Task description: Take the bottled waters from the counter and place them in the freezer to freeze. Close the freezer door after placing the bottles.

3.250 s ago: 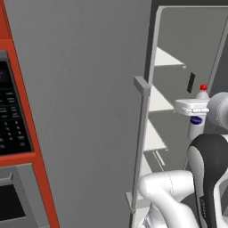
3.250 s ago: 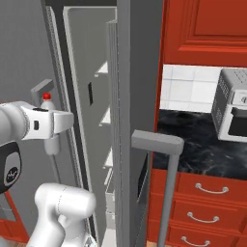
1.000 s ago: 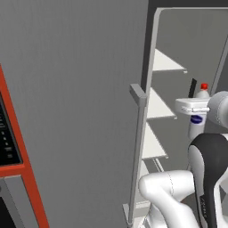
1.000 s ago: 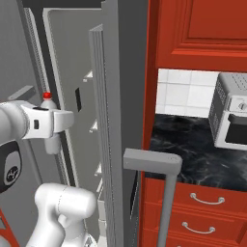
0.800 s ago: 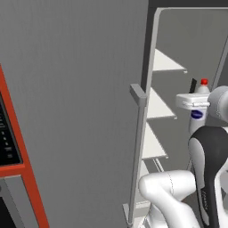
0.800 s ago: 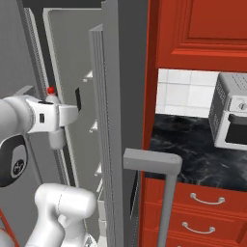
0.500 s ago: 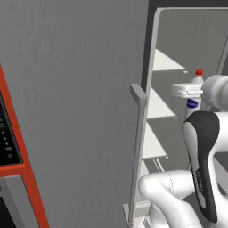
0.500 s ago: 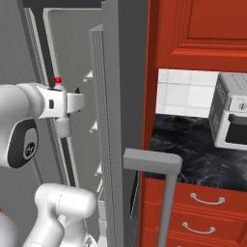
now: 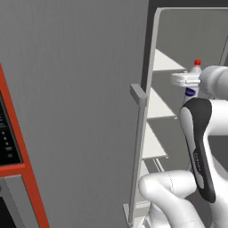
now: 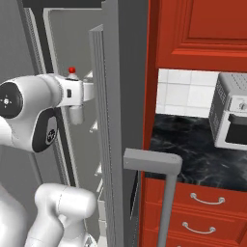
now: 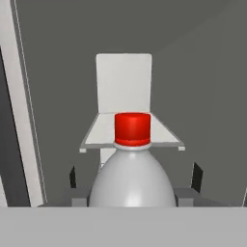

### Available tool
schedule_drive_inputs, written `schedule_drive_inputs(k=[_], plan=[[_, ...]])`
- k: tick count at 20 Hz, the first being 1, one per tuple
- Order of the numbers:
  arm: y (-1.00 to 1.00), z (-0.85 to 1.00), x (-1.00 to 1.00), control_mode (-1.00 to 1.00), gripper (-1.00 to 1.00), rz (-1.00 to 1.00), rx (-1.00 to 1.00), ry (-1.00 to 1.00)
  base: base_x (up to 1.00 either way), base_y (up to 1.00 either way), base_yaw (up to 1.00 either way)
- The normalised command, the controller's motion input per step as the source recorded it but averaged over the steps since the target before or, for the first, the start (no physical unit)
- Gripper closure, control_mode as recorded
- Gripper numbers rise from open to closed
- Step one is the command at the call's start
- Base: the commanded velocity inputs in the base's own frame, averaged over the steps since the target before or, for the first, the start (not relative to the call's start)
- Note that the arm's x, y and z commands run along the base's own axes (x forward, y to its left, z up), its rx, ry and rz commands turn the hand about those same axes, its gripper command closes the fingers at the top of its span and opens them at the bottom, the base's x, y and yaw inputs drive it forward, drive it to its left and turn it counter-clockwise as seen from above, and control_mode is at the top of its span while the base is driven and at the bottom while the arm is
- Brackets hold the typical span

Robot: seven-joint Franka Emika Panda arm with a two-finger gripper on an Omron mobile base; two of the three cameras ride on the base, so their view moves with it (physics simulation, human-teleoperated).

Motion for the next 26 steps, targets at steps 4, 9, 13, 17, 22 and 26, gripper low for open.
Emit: schedule_drive_inputs(k=[4, 9, 13, 17, 22, 26], plan=[[-0.2, 0.27, 0.26, -1.0, 1.0, 0.01, 0.0, -0.07, 0.0, 0.0, 0.0], [-0.14, 0.43, 0.25, -1.0, 1.0, 0.07, -0.01, 0.01, 0.0, 0.0, 0.0], [-0.01, 0.04, 0.46, -1.0, 1.0, 0.05, 0.0, 0.06, 0.0, 0.0, 0.0], [0.0, 0.07, 0.39, -1.0, 1.0, 0.0, 0.0, 0.0, 0.0, 0.0, 0.0], [0.0, 0.13, 0.47, -1.0, 1.0, 0.0, 0.0, 0.0, 0.0, 0.0, 0.0], [-0.09, 0.1, 0.43, -1.0, 1.0, 0.0, 0.0, 0.0, 0.0, 0.0, 0.0]])
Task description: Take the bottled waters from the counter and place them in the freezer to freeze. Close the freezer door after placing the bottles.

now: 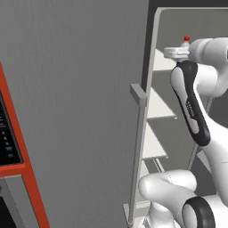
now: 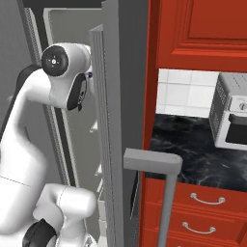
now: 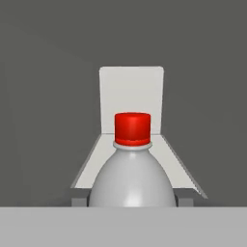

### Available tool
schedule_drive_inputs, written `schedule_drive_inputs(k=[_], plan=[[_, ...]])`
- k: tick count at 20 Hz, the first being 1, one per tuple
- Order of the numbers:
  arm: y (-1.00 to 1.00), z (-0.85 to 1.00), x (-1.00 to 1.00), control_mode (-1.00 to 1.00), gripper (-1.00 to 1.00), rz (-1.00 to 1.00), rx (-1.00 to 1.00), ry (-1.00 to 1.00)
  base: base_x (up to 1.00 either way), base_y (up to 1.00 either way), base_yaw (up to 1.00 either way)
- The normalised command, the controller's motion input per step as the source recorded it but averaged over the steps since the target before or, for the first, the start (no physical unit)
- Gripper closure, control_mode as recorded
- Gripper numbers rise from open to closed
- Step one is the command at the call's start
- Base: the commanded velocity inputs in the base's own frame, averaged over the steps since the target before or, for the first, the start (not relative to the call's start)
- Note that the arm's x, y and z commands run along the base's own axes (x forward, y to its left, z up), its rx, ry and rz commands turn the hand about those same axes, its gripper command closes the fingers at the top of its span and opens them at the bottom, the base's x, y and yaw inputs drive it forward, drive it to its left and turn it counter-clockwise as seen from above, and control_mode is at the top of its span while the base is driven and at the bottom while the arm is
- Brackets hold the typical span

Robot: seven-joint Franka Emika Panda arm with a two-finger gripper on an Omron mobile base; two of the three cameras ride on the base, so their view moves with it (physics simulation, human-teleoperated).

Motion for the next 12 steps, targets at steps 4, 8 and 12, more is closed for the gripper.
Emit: schedule_drive_inputs(k=[4, 8, 12], plan=[[-0.07, 0.2, 0.38, -1.0, 1.0, 0.0, 0.0, 0.0, 0.0, 0.0, 0.0], [0.0, 0.22, 0.34, -1.0, 1.0, 0.0, 0.0, 0.0, 0.0, 0.0, 0.0], [-0.06, 0.03, 0.36, -1.0, 1.0, 0.0, 0.0, 0.0, 0.0, 0.0, 0.0]])
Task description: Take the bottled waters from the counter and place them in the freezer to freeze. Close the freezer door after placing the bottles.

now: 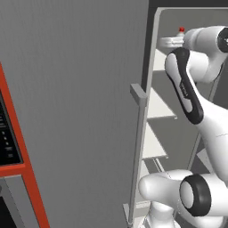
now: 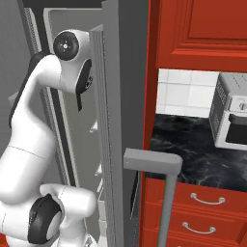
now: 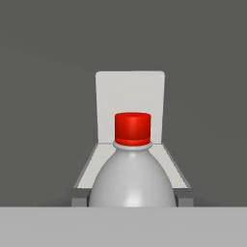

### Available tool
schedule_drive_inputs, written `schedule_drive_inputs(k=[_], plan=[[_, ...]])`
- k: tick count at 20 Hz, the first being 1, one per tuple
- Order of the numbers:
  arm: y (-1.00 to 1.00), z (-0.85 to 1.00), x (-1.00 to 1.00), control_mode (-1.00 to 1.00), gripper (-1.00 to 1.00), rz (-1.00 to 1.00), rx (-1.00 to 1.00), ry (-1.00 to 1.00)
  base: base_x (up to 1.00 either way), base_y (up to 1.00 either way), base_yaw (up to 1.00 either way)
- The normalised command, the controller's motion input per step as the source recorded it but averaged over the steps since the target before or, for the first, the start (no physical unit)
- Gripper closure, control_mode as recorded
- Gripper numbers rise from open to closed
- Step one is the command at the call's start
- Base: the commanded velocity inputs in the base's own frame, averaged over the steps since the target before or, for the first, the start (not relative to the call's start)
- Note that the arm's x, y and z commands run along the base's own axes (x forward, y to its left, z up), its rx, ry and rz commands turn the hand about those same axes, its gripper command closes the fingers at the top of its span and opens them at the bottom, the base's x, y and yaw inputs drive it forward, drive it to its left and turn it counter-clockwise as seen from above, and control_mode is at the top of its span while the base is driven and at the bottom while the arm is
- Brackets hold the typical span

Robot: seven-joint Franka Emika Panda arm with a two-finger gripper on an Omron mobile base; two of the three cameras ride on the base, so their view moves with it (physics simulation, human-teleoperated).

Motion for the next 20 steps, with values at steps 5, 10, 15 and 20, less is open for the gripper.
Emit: schedule_drive_inputs(k=[5, 10, 15, 20], plan=[[-0.03, -0.03, 0.33, -1.0, 1.0, 0.02, 0.0, -0.04, 0.0, 0.0, 0.0], [-0.07, -0.04, 0.2, -1.0, 1.0, 0.09, 0.0, 0.0, 0.0, 0.0, 0.0], [-0.11, -0.03, 0.1, -1.0, 1.0, 0.11, 0.0, 0.0, 0.0, 0.0, 0.0], [-0.09, -0.07, 0.1, -1.0, 1.0, 0.13, 0.0, 0.0, 0.0, 0.0, 0.0]])
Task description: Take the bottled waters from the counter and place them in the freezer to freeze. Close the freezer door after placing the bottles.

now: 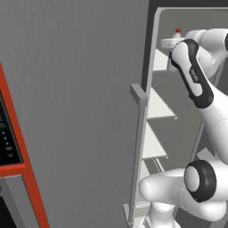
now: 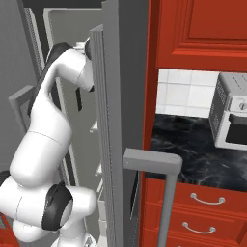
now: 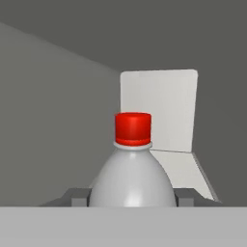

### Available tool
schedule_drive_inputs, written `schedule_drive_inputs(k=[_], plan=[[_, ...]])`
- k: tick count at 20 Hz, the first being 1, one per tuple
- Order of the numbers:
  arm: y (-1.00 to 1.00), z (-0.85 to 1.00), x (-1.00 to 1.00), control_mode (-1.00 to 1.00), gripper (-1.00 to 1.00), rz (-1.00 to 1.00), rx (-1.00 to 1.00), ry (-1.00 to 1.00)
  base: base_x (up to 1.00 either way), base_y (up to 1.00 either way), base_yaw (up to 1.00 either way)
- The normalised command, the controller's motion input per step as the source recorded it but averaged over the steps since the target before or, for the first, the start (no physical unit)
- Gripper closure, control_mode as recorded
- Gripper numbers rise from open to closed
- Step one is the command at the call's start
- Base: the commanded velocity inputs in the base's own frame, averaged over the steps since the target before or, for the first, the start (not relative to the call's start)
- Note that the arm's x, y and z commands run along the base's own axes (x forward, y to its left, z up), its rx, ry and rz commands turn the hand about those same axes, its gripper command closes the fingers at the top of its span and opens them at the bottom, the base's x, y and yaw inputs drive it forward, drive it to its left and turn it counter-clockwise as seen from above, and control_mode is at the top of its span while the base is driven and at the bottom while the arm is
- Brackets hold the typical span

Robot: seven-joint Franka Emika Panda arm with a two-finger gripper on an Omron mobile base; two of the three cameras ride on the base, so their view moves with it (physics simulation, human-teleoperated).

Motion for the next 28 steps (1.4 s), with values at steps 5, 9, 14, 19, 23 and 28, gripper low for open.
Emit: schedule_drive_inputs(k=[5, 9, 14, 19, 23, 28], plan=[[0.0, -0.08, 0.01, -1.0, 1.0, 0.02, 0.0, -0.02, 0.0, 0.0, 0.0], [0.0, -0.02, 0.26, -1.0, 1.0, 0.0, 0.0, 0.0, 0.0, 0.0, 0.0], [0.0, 0.0, 0.37, -1.0, 1.0, 0.0, 0.0, 0.0, 0.0, 0.0, 0.0], [0.0, -0.03, 0.31, -1.0, 1.0, 0.02, 0.0, 0.0, 0.0, 0.0, 0.0], [0.0, -0.11, 0.37, -1.0, 1.0, 0.02, 0.0, -0.01, 0.0, 0.0, 0.0], [0.0, -0.08, 0.37, -1.0, 1.0, 0.01, 0.0, 0.0, 0.0, 0.0, 0.0]])
